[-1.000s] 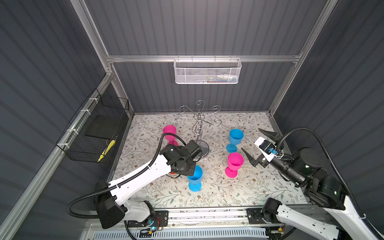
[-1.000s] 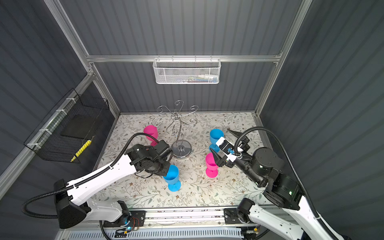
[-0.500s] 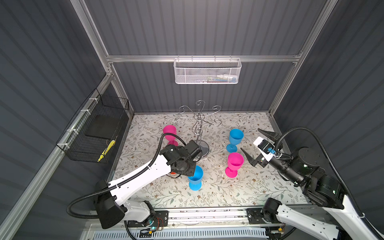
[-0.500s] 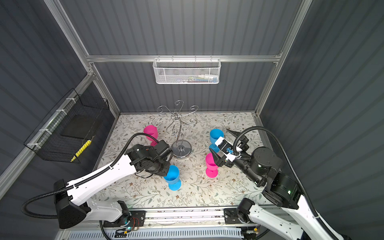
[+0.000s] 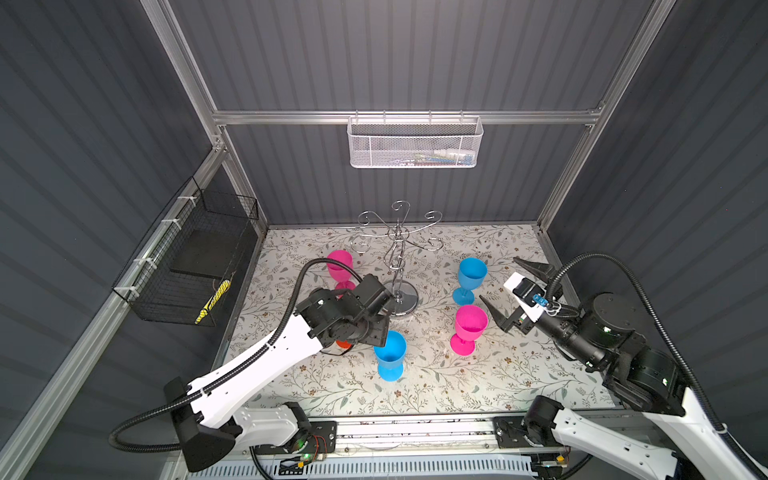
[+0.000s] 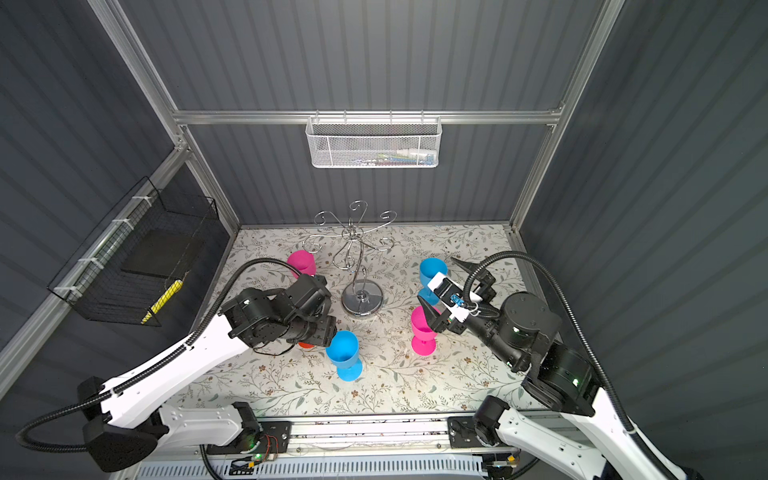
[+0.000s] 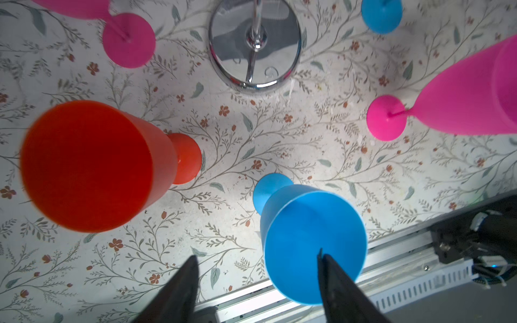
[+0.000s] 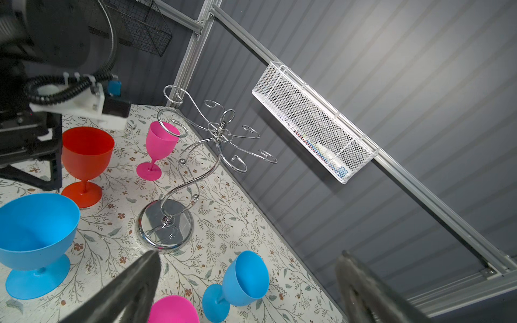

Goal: Take the wine glass off the wine glass rack
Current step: Place the wine glass at the bottom-center of the table.

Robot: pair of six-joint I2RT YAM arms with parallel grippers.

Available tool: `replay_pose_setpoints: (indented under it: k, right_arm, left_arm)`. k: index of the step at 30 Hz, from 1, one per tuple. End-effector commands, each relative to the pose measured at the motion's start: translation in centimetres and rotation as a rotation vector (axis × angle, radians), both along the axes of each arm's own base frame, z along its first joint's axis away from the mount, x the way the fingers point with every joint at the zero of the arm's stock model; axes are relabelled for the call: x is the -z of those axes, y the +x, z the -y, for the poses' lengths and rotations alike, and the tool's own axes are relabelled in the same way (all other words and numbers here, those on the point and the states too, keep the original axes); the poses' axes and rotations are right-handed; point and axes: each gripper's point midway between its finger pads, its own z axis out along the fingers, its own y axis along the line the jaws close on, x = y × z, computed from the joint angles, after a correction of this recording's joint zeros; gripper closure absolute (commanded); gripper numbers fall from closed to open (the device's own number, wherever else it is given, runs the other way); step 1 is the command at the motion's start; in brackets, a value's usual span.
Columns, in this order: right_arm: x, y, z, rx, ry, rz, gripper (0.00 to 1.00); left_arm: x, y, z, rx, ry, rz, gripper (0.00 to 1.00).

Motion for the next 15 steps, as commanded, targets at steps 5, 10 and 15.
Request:
replay_pose_setpoints:
  k: [5, 10, 15]
  right_arm:
    - [-1.5, 0.8, 0.4, 0.058, 0.075, 0.018, 0.01]
    - [-1.6, 3.4, 0.4, 0.169, 0.091, 0.042, 0.01]
    - [-1.4, 7.1, 4.0, 0.418, 0.152, 0.055, 0.01]
  left_arm:
    - [-12.0, 3.3, -5.2, -0.175, -0.169, 0.539, 0.12]
    - [-15.4, 5.2, -9.8, -0.356, -0.152, 0.989, 0.0]
    - [-15.0, 6.5, -14.0, -0.523, 0.232, 1.174, 0.0]
